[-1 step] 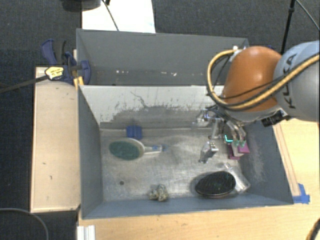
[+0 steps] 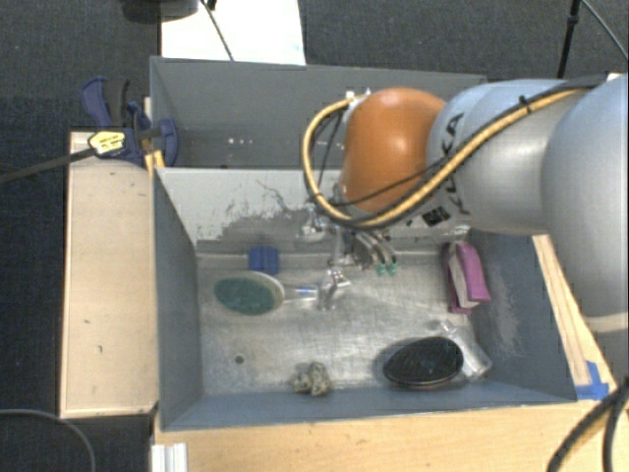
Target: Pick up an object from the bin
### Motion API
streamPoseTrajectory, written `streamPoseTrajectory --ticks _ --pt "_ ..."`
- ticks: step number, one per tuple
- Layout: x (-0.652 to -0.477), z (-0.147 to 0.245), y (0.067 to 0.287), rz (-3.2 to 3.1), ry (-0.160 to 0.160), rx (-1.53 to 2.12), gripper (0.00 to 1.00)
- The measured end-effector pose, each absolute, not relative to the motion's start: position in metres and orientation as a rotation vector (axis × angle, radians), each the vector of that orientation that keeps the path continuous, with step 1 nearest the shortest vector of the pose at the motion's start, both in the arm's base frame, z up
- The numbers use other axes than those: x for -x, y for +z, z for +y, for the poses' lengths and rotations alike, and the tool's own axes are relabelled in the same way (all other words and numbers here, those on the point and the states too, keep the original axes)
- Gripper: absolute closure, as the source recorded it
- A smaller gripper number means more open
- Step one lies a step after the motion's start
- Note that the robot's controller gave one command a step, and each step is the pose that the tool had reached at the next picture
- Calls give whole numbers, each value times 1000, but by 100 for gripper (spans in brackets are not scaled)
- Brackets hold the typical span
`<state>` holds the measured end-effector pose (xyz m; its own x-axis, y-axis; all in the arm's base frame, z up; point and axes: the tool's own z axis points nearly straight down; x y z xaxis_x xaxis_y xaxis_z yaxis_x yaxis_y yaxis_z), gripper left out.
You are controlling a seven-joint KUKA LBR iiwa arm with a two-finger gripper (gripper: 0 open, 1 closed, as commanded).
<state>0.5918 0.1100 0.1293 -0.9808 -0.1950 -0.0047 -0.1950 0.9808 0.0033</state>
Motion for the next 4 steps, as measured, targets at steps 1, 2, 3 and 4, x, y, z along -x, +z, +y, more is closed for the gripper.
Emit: streamPoseTrajectory --ticks 1,2,3,4 --pt "-568 100 183 3049 0 717 0" --pt "-577 144 82 2967 4 1032 0" --pt "-590 190 71 2891 3 1215 0" --pt "-562 251 87 2814 -5 1390 0"
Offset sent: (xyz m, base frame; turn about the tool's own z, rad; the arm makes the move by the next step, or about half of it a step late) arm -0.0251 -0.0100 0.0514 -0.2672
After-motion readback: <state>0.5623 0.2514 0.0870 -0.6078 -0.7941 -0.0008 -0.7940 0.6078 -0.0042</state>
